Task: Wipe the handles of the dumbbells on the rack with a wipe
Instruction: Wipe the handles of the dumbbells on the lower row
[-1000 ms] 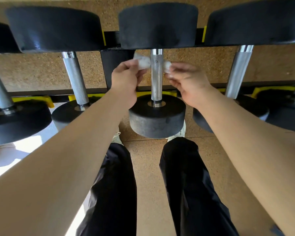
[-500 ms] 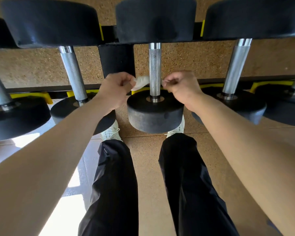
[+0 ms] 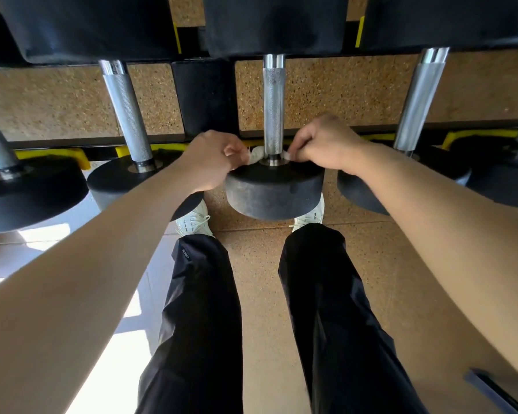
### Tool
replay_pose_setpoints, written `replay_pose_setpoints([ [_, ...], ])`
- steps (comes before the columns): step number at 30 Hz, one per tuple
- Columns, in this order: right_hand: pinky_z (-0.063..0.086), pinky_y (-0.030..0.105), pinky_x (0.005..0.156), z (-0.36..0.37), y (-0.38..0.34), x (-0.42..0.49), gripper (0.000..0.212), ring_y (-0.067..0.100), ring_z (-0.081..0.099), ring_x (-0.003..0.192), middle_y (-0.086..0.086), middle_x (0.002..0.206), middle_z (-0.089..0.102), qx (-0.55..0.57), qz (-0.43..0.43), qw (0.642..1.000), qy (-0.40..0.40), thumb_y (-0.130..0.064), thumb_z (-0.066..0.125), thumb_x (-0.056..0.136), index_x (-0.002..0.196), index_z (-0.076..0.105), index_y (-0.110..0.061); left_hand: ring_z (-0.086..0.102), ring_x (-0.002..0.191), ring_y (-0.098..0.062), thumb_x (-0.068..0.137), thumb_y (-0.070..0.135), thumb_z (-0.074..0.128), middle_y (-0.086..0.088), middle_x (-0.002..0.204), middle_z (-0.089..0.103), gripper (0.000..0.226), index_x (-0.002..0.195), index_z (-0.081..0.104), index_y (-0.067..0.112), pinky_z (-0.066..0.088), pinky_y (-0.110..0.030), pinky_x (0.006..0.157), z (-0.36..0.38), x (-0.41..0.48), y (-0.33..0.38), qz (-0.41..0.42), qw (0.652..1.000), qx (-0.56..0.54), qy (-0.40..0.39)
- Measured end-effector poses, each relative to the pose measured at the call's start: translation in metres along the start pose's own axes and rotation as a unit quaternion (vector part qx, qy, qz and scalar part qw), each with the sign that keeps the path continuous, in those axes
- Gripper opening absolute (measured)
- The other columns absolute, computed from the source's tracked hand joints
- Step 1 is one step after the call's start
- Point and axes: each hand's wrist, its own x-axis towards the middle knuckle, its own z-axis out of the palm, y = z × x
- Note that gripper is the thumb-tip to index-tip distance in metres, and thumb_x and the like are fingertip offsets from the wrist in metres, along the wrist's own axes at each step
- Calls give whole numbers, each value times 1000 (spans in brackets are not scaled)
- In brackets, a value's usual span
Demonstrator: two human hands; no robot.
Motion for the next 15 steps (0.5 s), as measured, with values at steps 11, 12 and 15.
replay_pose_setpoints([
  [11, 42, 18, 65, 8, -1, 6, 6, 10, 65, 82, -6, 82, 69, 9, 10, 1000, -8, -18, 78, 85, 87, 73, -22, 55, 102, -21, 103, 28, 57, -4, 104, 64, 15, 104, 65, 16, 37, -32, 87, 1, 9, 10, -26, 995, -84, -40],
  [12, 42, 18, 63, 11, -4, 9, 6, 12, 65, 83, -4, 85, 69, -2, 12, 1000, -3, -16, 77, 85, 87, 73, -19, 55, 99, -19, 103, 26, 56, -3, 101, 63, 13, 104, 65, 16, 38, -31, 86, -1, 7, 8, -19, 994, -106, -29],
  [15, 42, 15, 56, 2, -4, 7, 5, 6, 62, 79, -4, 86, 69, 83, 36, 996, 24, -10, 72, 87, 89, 73, -15, 54, 81, -14, 103, 22, 55, 1, 86, 62, 15, 94, 66, 18, 42, -29, 75, 1, 13, 12, -37, 981, -187, 41],
])
